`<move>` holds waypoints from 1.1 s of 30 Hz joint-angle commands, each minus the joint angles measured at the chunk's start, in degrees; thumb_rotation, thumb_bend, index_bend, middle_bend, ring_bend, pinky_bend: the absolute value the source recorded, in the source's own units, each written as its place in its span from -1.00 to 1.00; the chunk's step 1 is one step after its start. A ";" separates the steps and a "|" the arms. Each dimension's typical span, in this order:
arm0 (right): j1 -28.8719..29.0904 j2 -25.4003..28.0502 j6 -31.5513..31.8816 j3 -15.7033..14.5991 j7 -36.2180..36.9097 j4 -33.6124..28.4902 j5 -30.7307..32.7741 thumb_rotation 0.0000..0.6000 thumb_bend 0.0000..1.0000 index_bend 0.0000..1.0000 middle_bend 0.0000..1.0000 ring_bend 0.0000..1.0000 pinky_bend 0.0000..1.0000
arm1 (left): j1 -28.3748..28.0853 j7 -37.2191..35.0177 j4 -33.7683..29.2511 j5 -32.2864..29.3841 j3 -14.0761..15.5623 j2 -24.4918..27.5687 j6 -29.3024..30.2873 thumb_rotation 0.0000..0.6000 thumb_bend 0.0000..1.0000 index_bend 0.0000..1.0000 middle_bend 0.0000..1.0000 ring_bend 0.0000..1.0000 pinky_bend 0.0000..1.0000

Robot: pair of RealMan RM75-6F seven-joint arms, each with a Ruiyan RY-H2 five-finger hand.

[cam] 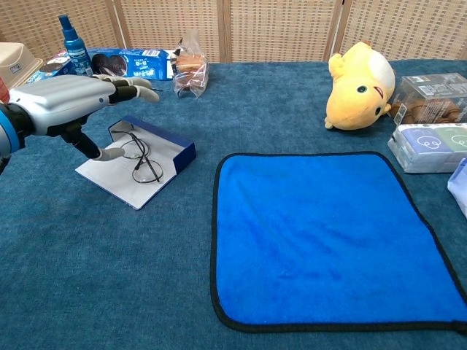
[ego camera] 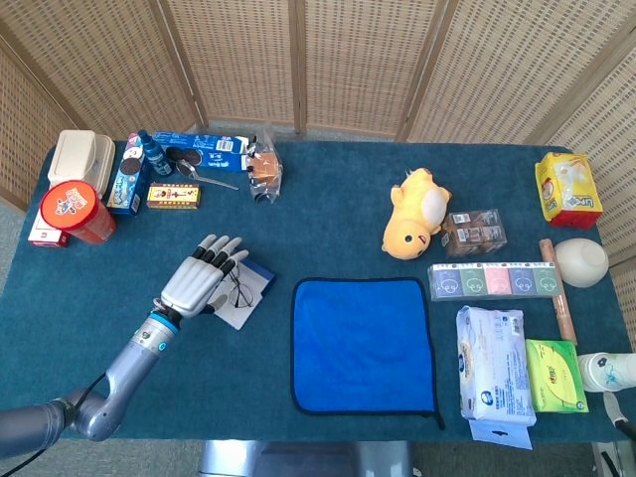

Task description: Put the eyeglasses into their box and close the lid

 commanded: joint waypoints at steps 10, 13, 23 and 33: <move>-0.17 0.23 0.28 0.00 -0.75 -0.66 0.00 1.00 -0.44 -0.70 -0.69 -0.90 -0.79 | -0.90 -2.29 8.19 -0.03 -2.99 -4.34 -0.23 1.00 -0.41 -0.86 -1.00 -1.00 -1.00; -0.22 0.32 0.32 0.00 -0.88 -0.76 0.04 0.99 -0.44 -0.70 -0.69 -0.90 -0.79 | -1.49 -2.62 10.06 0.13 -3.61 -5.17 -0.69 1.00 -0.41 -0.87 -1.00 -1.00 -1.00; -0.18 0.34 0.00 0.07 -1.20 -0.91 0.45 1.00 -0.44 -0.70 -0.69 -0.90 -0.79 | -3.73 -4.07 16.09 -0.11 -5.13 -9.21 -3.45 1.00 -0.41 -0.87 -1.00 -1.00 -1.00; -0.50 0.56 0.36 0.14 -0.79 -0.87 0.72 1.00 -0.44 -0.70 -0.69 -0.90 -0.79 | -3.41 -5.51 20.61 -0.62 -4.76 -12.27 -4.57 1.00 -0.42 -0.89 -1.00 -1.00 -1.00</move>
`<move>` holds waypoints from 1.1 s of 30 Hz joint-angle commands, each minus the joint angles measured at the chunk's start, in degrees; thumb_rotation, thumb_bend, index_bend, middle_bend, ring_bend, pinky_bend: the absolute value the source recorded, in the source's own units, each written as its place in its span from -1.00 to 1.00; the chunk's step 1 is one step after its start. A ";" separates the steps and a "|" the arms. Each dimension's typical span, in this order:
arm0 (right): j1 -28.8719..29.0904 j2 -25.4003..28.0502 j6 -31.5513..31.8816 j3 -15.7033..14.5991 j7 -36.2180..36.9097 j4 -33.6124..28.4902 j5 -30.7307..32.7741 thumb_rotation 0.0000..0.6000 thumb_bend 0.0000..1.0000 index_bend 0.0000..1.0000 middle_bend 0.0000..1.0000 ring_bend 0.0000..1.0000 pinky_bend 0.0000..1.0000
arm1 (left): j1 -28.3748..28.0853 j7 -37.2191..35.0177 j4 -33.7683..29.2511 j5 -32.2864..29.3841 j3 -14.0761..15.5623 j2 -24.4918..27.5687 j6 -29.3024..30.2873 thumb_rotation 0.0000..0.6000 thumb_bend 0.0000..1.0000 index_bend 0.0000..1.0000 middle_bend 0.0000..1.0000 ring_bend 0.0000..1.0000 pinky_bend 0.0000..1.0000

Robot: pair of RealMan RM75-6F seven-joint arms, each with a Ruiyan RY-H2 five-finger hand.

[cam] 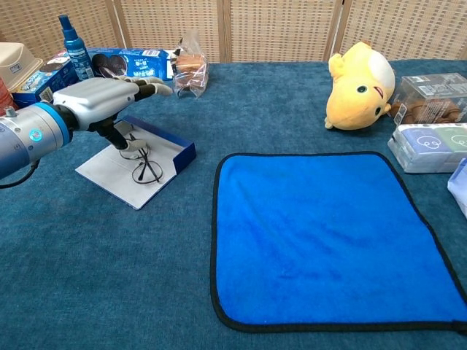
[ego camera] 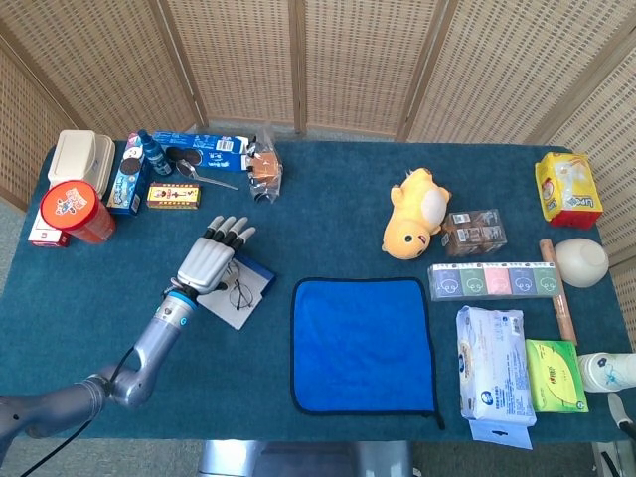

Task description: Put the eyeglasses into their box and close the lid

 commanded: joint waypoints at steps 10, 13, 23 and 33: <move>-0.07 0.00 0.37 -0.02 -0.01 -0.08 -0.50 1.00 -0.44 -0.70 -0.69 -0.90 -0.79 | 1.10 -1.60 2.23 0.27 0.45 -1.13 -0.01 1.00 -0.42 -0.89 -1.00 -1.00 -1.00; -0.19 0.10 0.55 -0.11 -0.05 -0.19 -0.66 1.00 -0.44 -0.70 -0.69 -0.90 -0.79 | 1.32 -2.97 1.59 0.91 -0.09 -0.75 1.04 1.00 -0.42 -0.89 -1.00 -1.00 -1.00; 0.08 -0.10 0.19 -0.09 0.02 -0.06 -0.87 1.00 -0.44 -0.70 -0.69 -0.90 -0.79 | 3.51 -3.07 -5.46 3.90 1.16 4.21 4.72 1.00 -0.42 -0.90 -1.00 -1.00 -1.00; 0.29 -0.26 -0.06 0.00 0.43 0.30 -0.83 1.00 -0.44 -0.70 -0.69 -0.89 -0.79 | 5.58 -1.38 -9.76 3.35 3.32 6.55 3.82 1.00 -0.42 -0.91 -1.00 -1.00 -1.00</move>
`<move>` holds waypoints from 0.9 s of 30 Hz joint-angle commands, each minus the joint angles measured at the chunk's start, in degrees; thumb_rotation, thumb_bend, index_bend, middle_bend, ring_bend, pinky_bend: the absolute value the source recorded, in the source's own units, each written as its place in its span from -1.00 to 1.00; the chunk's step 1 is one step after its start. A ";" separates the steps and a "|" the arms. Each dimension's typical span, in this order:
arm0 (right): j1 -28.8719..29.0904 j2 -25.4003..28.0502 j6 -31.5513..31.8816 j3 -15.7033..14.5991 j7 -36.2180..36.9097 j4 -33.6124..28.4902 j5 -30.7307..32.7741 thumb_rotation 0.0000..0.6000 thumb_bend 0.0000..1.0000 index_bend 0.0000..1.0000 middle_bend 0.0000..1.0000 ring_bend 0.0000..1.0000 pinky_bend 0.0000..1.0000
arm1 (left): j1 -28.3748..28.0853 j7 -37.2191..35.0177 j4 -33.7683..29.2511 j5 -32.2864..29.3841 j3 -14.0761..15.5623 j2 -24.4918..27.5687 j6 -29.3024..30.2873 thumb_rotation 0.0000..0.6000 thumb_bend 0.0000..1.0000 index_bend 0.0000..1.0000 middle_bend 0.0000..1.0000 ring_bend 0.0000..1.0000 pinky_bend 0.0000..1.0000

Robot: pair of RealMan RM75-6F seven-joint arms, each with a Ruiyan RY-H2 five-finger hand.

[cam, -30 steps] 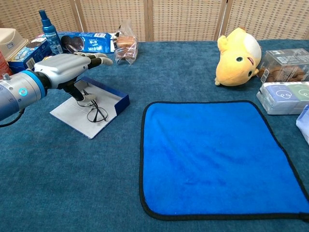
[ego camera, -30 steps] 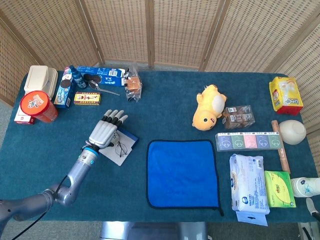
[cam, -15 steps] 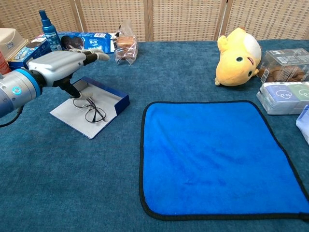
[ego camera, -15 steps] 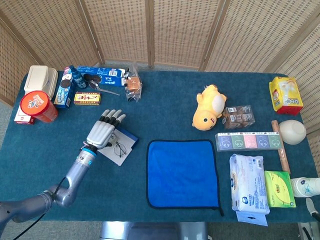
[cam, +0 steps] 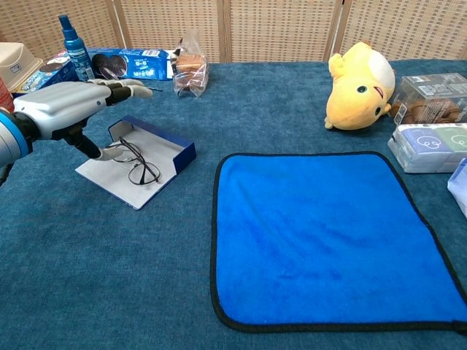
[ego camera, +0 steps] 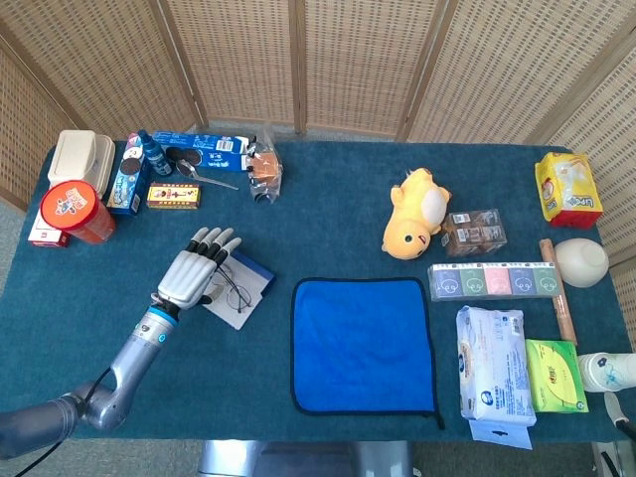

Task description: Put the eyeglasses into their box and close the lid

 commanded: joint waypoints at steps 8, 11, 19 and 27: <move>-0.46 -0.12 0.43 -0.02 0.84 0.65 0.42 1.00 -0.44 -0.70 -0.69 -0.89 -0.79 | -0.64 2.48 0.81 -1.94 0.08 -0.76 -3.47 1.00 -0.42 -0.91 -1.00 -1.00 -1.00; -0.48 -0.25 0.31 -0.03 1.01 0.87 0.58 1.00 -0.44 -0.70 -0.69 -0.89 -0.79 | -1.43 3.36 2.08 -2.83 -0.72 -1.79 -4.43 1.00 -0.42 -0.91 -1.00 -1.00 -1.00; -0.62 -0.33 0.51 0.04 1.21 1.08 0.71 1.00 -0.44 -0.70 -0.69 -0.88 -0.79 | -3.85 5.23 5.24 -4.51 -3.15 -4.17 -6.06 1.00 -0.42 -0.91 -1.00 -1.00 -1.00; -0.81 -0.16 0.79 0.07 1.39 1.11 0.70 1.00 -0.44 -0.70 -0.69 -0.88 -0.79 | -6.10 6.50 8.88 -6.70 -4.81 -6.16 -8.64 1.00 -0.42 -0.91 -1.00 -1.00 -1.00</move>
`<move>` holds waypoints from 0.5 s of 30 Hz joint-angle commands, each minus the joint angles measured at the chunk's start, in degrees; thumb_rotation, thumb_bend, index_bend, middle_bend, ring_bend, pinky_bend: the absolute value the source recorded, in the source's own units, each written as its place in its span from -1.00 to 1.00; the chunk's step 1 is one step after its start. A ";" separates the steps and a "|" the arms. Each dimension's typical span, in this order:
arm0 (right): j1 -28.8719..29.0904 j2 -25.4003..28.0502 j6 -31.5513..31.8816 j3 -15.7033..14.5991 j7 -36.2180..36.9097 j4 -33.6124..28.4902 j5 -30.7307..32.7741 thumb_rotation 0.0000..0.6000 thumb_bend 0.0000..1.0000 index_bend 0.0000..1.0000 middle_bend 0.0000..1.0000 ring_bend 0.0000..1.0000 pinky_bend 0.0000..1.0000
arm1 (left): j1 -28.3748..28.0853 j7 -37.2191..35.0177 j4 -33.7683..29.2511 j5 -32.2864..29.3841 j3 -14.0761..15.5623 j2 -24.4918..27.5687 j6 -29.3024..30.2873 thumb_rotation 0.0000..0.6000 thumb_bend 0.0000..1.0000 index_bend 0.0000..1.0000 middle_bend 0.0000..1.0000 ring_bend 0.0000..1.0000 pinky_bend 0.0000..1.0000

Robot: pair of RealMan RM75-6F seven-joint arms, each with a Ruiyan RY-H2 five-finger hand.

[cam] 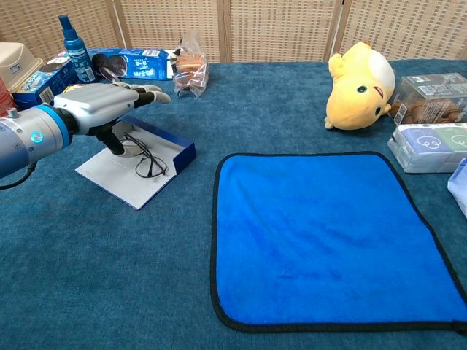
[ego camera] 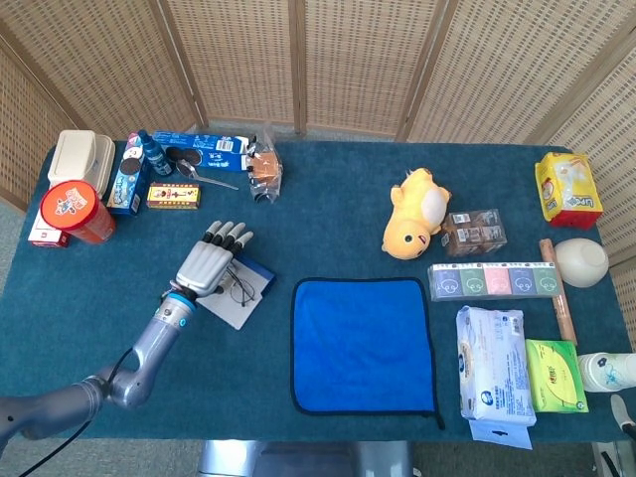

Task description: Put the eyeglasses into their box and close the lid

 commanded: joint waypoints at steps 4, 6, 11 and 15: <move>-0.11 0.11 0.09 0.02 0.06 -0.01 0.10 1.00 -0.44 -0.70 -0.69 -0.88 -0.79 | -1.52 0.39 2.69 -1.46 -1.20 -1.45 -1.56 1.00 -0.42 -0.91 -1.00 -1.00 -1.00; -0.12 0.10 0.07 0.03 0.08 0.00 0.12 1.00 -0.44 -0.70 -0.69 -0.88 -0.79 | -1.90 0.37 3.43 -1.90 -1.51 -1.80 -2.00 1.00 -0.42 -0.91 -1.00 -1.00 -1.00; 0.00 -0.01 -0.21 0.04 -0.03 0.05 0.18 1.00 -0.44 -0.70 -0.69 -0.88 -0.79 | -2.90 -0.02 5.01 -3.18 -2.66 -2.80 -2.84 1.00 -0.42 -0.92 -1.00 -1.00 -1.00; 0.04 -0.01 -0.26 0.07 -0.22 -0.01 0.19 1.00 -0.44 -0.70 -0.69 -0.88 -0.79 | -3.60 -0.23 5.60 -3.88 -3.51 -3.41 -2.95 1.00 -0.43 -0.93 -1.00 -1.00 -1.00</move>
